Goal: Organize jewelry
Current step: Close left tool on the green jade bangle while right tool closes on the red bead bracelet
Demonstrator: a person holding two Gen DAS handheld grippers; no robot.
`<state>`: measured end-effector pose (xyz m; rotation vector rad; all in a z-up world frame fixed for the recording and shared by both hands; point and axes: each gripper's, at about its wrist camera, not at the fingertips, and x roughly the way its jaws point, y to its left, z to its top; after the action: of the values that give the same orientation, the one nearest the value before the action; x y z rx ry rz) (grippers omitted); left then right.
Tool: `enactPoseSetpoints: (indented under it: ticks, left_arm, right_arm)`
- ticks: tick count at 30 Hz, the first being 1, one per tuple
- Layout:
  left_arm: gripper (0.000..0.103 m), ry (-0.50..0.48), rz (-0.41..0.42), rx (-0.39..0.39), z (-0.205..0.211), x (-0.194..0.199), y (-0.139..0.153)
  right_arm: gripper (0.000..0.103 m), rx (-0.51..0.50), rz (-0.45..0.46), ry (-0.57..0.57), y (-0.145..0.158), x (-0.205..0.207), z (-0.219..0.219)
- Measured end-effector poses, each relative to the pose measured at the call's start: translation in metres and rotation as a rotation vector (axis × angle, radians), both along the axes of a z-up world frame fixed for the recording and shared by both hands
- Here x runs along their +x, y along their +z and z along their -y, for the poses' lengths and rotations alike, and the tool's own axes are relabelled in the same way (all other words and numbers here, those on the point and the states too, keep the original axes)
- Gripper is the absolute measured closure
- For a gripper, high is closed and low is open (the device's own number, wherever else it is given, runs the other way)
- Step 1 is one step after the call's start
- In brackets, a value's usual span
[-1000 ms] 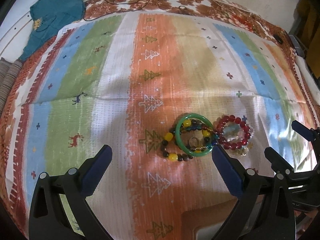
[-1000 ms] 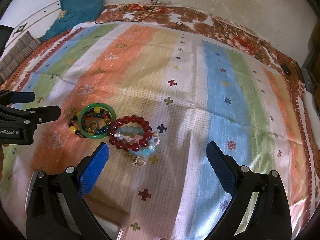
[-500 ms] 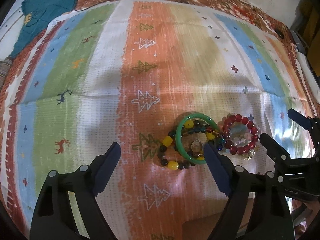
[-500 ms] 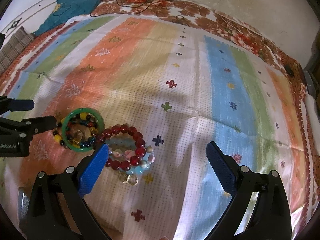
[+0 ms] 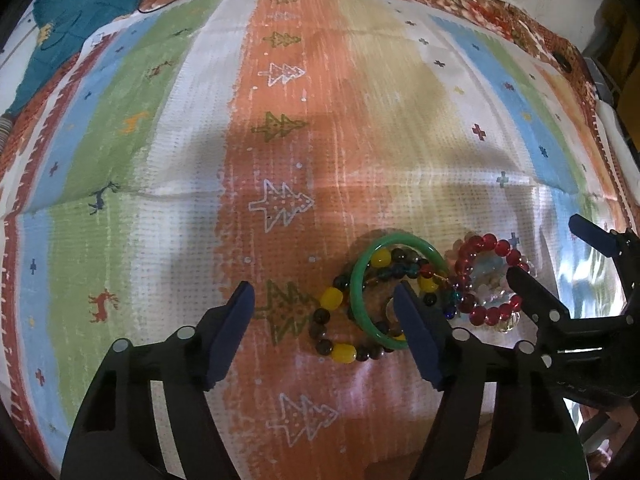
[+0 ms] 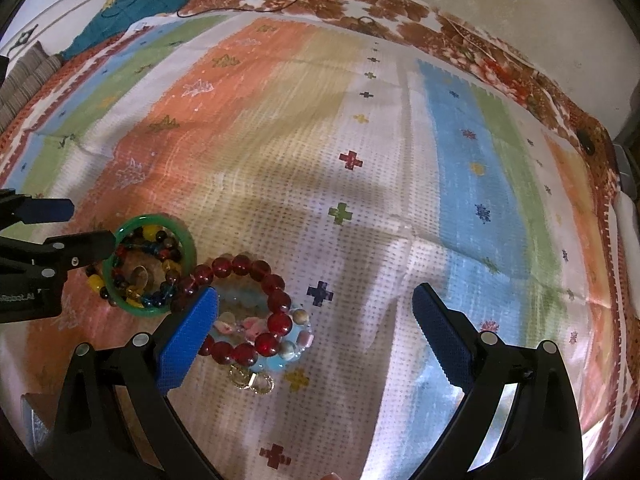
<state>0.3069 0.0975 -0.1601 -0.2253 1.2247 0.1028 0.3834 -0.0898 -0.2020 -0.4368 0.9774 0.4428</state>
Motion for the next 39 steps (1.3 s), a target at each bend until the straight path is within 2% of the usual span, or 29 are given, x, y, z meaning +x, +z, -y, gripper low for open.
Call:
enactPoseSetpoints:
  ticks: [1, 6, 11, 13, 15, 20, 22, 30, 39]
  left_arm:
    - [0.039, -0.005, -0.004, -0.002, 0.001, 0.001, -0.002]
    - [0.051, -0.022, -0.013, 0.004, 0.005, 0.003, -0.005]
    - [0.072, -0.045, -0.023, 0.023, 0.010, 0.003, -0.009]
    - [0.075, -0.049, -0.020, 0.028, 0.011, 0.002, -0.010]
    - [0.084, -0.058, -0.015, 0.032, 0.012, 0.003, -0.010]
    - [0.095, -0.073, -0.003, 0.033, 0.016, 0.004, -0.009]
    - [0.095, -0.076, -0.001, 0.046, 0.019, 0.005, -0.009]
    - [0.096, -0.084, 0.003, 0.058, 0.023, 0.005, -0.010]
    - [0.096, -0.083, 0.015, 0.067, 0.025, 0.006, -0.002]
  right_arm:
    - [0.019, -0.002, -0.005, 0.000, -0.001, 0.001, -0.001]
    - [0.021, 0.001, -0.013, -0.001, -0.003, 0.003, -0.001]
    - [0.034, -0.003, -0.033, 0.004, -0.006, 0.005, -0.004]
    - [0.038, -0.012, -0.028, 0.003, -0.007, 0.005, -0.005]
    - [0.043, -0.019, -0.025, -0.012, -0.007, 0.007, -0.003]
    - [0.058, -0.008, -0.047, 0.013, -0.010, 0.007, -0.005]
    - [0.070, -0.006, -0.055, 0.022, -0.011, 0.006, -0.006]
    - [0.086, -0.006, -0.082, 0.047, -0.015, 0.004, -0.010]
    - [0.089, 0.009, -0.077, 0.041, -0.010, 0.003, -0.006]
